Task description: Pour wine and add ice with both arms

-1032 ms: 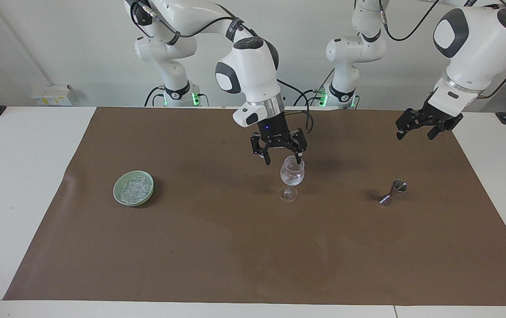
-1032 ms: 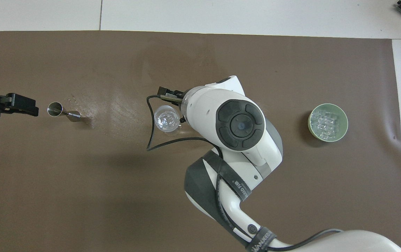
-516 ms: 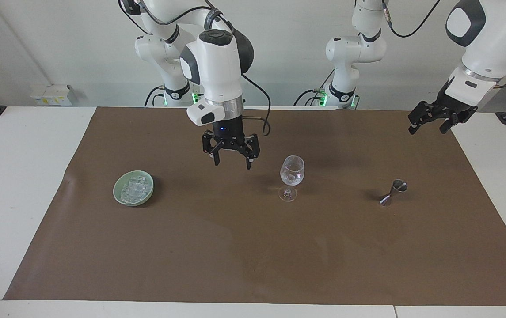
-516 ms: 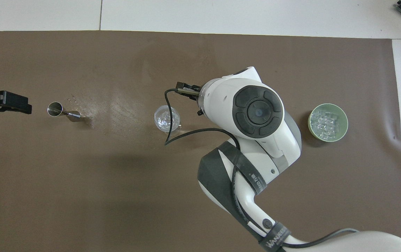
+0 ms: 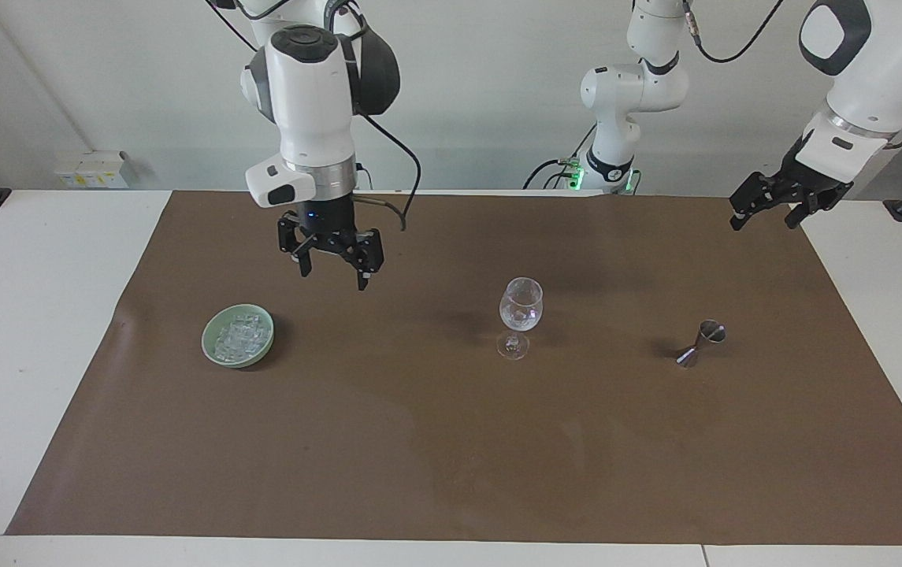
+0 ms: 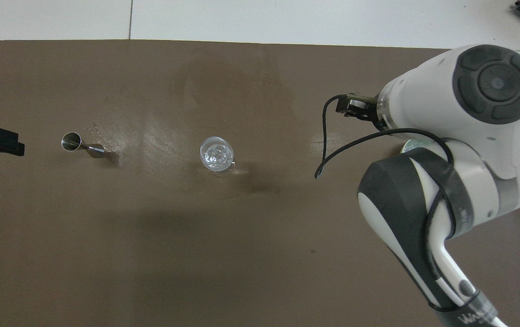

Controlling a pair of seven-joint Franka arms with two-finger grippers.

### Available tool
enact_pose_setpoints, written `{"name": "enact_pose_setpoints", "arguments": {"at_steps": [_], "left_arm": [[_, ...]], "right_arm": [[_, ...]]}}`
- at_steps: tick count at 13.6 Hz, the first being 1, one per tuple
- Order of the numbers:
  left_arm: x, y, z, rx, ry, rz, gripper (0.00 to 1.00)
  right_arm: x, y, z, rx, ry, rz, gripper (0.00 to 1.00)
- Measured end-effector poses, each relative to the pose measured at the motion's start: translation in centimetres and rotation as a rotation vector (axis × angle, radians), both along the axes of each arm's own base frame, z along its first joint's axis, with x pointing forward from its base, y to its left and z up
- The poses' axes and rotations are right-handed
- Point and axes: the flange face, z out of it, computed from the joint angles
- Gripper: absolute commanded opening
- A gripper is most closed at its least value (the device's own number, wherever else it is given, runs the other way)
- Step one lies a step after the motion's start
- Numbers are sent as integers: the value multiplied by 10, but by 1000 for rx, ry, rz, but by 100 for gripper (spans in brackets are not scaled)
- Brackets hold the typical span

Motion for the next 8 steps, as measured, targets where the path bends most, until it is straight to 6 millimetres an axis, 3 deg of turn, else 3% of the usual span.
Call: {"name": "enact_pose_setpoints", "arguments": {"at_steps": [3,8], "left_arm": [[0,1,0,0,1,1,100],[0,6,1,24,-4,5,100]], "right_arm": [[3,-47,8,-12,28,22,100],[-8,-93,29,-33,57,42,100]]}}
